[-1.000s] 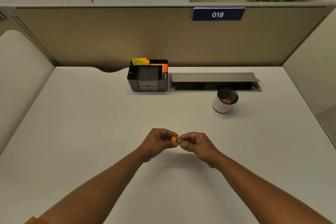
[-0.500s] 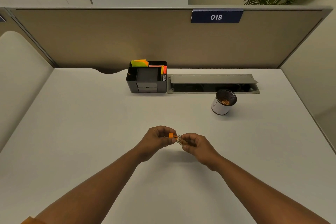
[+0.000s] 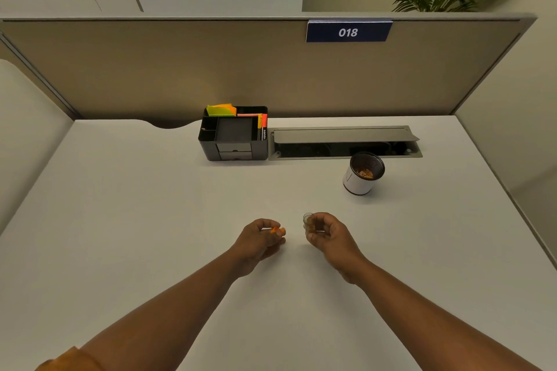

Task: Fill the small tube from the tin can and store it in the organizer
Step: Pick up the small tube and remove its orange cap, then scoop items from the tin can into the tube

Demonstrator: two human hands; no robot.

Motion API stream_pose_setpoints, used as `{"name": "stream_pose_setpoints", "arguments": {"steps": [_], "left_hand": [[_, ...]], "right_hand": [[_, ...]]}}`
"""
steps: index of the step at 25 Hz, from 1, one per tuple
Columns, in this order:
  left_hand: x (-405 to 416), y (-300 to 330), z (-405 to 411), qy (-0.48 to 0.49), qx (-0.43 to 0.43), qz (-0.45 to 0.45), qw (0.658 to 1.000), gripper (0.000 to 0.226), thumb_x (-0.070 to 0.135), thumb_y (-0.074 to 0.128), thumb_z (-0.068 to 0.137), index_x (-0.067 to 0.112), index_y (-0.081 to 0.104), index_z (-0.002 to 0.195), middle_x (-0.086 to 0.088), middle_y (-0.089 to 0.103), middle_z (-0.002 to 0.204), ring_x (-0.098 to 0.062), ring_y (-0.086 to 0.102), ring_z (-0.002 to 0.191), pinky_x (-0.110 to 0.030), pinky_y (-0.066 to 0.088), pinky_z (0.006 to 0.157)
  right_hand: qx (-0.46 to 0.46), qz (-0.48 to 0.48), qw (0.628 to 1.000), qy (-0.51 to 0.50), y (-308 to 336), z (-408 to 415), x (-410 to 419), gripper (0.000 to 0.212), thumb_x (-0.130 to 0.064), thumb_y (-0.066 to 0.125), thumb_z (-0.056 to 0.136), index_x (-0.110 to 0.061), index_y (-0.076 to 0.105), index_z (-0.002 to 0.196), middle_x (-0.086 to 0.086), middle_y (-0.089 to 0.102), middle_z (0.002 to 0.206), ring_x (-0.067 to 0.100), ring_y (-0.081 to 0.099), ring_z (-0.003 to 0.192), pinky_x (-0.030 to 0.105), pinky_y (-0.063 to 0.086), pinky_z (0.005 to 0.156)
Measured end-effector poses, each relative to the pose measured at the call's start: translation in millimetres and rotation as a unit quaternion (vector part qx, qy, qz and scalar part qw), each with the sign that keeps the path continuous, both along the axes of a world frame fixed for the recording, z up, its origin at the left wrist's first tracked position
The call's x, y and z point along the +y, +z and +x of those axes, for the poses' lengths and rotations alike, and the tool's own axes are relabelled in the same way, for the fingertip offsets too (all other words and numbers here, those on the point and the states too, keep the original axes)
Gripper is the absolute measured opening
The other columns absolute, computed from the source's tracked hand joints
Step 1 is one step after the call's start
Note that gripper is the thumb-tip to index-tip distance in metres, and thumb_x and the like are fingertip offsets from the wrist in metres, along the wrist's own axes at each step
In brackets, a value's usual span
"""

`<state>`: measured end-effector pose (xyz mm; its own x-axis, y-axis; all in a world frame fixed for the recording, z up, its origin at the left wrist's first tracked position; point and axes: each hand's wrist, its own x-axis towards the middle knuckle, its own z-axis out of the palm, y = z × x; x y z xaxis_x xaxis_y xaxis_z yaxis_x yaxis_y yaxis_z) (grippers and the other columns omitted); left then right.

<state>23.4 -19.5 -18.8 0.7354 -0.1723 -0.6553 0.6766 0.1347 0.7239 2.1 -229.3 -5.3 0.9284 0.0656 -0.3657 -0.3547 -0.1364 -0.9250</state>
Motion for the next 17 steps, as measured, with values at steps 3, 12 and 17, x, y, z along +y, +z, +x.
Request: {"name": "stream_pose_setpoints", "arguments": {"steps": [3, 12, 17], "left_hand": [[-9, -17, 4, -0.022, 0.003, 0.072, 0.997, 0.024, 0.014, 0.075, 0.088, 0.009, 0.064, 0.109, -0.009, 0.069, 0.090, -0.021, 0.061, 0.080, -0.029, 0.049, 0.074], [-50, -28, 46, -0.072, -0.113, 0.205, 0.970, 0.012, 0.019, 0.070, 0.092, 0.017, 0.063, 0.102, -0.002, 0.067, 0.093, -0.013, 0.062, 0.078, -0.022, 0.047, 0.065], [-63, -32, 65, -0.068, -0.139, 0.265, 0.952, 0.015, 0.022, 0.070, 0.092, 0.015, 0.063, 0.104, -0.007, 0.066, 0.102, -0.022, 0.060, 0.090, -0.028, 0.047, 0.076]], "right_hand": [[-0.023, -0.034, 0.996, -0.079, 4, 15, -9, 0.025, -0.014, 0.071, 0.093, -0.032, 0.066, 0.110, -0.008, 0.072, 0.113, 0.011, 0.069, 0.104, 0.026, 0.056, 0.087], [-0.111, -0.212, 0.923, -0.301, 16, 88, -76, 0.035, -0.017, 0.067, 0.096, -0.011, 0.066, 0.130, 0.005, 0.068, 0.113, 0.018, 0.062, 0.101, 0.022, 0.051, 0.077], [-0.108, -0.248, 0.908, -0.321, 11, 103, -99, 0.027, -0.013, 0.073, 0.091, -0.010, 0.069, 0.117, 0.005, 0.071, 0.104, 0.026, 0.067, 0.097, 0.027, 0.052, 0.076]]}}
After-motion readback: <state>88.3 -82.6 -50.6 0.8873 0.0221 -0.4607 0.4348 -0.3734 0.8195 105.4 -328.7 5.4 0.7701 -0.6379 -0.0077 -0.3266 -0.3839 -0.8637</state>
